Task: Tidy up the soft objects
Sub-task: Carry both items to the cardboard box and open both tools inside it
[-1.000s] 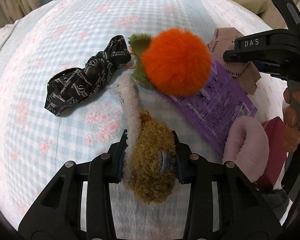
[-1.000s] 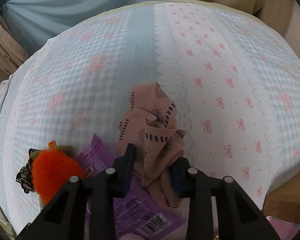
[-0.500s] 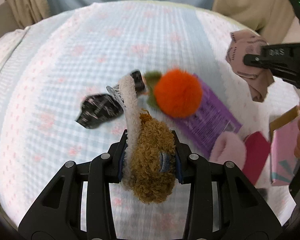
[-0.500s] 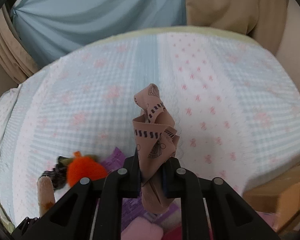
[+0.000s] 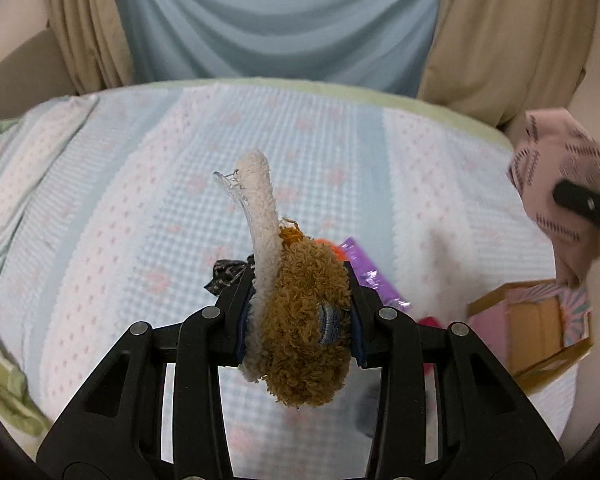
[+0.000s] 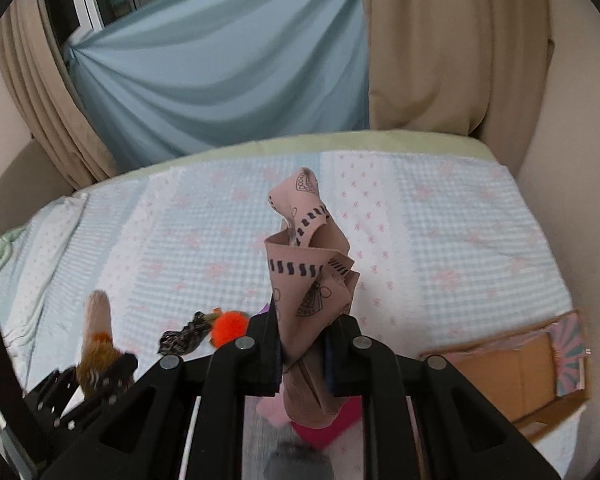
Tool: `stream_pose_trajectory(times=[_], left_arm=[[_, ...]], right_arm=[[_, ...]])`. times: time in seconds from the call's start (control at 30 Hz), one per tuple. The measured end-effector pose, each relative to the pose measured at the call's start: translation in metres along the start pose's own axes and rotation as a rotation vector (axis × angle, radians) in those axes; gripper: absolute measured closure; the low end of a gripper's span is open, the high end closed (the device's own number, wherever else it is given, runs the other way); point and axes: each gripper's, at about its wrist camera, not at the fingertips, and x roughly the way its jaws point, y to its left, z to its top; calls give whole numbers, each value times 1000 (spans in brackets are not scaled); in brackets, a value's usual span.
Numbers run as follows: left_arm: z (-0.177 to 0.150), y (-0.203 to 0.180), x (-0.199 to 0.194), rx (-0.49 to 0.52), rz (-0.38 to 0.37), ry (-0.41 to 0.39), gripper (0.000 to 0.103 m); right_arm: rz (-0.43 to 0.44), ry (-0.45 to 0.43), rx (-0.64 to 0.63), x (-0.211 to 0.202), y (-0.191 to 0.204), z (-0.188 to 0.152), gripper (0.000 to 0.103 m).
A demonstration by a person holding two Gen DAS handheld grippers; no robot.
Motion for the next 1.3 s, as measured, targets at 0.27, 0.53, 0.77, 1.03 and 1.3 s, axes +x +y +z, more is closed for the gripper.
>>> stream_pose_trajectory(times=[0.27,0.53,0.77,1.03,1.3], left_arm=[[5,-77,-73,1,-45,-46,69],[-3,-174,-122,18,-93,-95,69],[-15,-246,-124,68,-141,-61,69],[-31,-308,-80,159,-163,38,69],[-63,-340,0,209,-162,210,69]], right_arm=[[14,-48,-20,-103,-45,-7,89],[-15,-67,-39,-164,-121,-24,89],[-100,-25,-1,-176,-198,-37,89],[-116,71,99,-143,-261,-49,89],[-127,216,173,-82,-307,-66,89]])
